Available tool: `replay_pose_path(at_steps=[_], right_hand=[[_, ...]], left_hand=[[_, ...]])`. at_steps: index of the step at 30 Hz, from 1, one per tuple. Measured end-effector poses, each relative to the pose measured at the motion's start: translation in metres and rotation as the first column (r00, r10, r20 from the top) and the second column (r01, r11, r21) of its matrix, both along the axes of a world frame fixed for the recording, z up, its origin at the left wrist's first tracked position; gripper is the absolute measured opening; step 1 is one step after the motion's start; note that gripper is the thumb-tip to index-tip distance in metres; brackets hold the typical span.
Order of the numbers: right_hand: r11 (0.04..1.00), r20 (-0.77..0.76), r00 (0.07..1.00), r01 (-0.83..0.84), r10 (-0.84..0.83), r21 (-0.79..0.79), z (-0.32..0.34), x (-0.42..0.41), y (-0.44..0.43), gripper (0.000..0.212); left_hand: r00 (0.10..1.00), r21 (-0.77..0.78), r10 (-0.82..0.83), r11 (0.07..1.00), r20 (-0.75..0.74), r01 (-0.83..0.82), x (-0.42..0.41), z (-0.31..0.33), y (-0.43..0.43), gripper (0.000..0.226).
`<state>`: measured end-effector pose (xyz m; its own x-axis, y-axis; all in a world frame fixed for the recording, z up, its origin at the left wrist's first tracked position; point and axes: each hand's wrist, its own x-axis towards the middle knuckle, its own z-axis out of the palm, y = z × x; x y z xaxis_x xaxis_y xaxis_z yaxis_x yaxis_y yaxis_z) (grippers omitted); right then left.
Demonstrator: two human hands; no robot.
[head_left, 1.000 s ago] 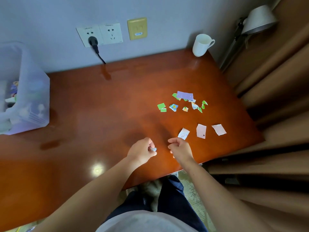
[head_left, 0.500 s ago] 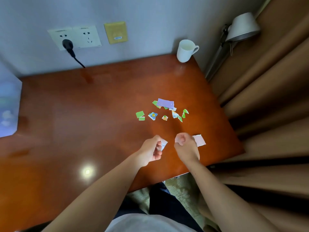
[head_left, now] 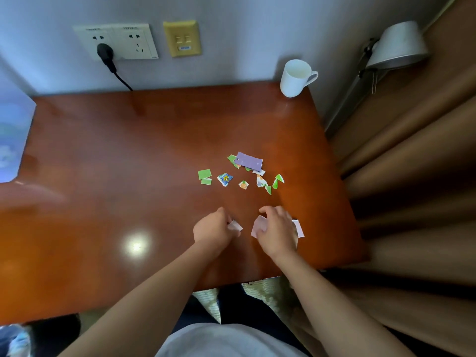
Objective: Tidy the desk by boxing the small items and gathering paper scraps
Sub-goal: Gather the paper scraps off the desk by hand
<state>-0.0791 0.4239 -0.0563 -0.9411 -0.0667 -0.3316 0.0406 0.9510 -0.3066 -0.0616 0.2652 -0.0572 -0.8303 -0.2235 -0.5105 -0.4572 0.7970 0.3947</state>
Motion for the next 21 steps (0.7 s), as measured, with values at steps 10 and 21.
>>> replay_pose_path(at_steps=[10,21], right_hand=[[0.764,0.144,0.893,0.441,-0.427,-0.471,0.009,-0.001,0.023,0.02],[0.926,0.166,0.934,0.341,-0.315,-0.164,0.007,-0.012,0.064,0.039]], left_hand=[[0.89,0.639,0.357,0.621,0.284,-0.453,-0.022,0.009,0.04,0.022],[0.81,0.725,0.343,0.367,0.476,-0.582,-0.041,0.006,0.079,0.019]])
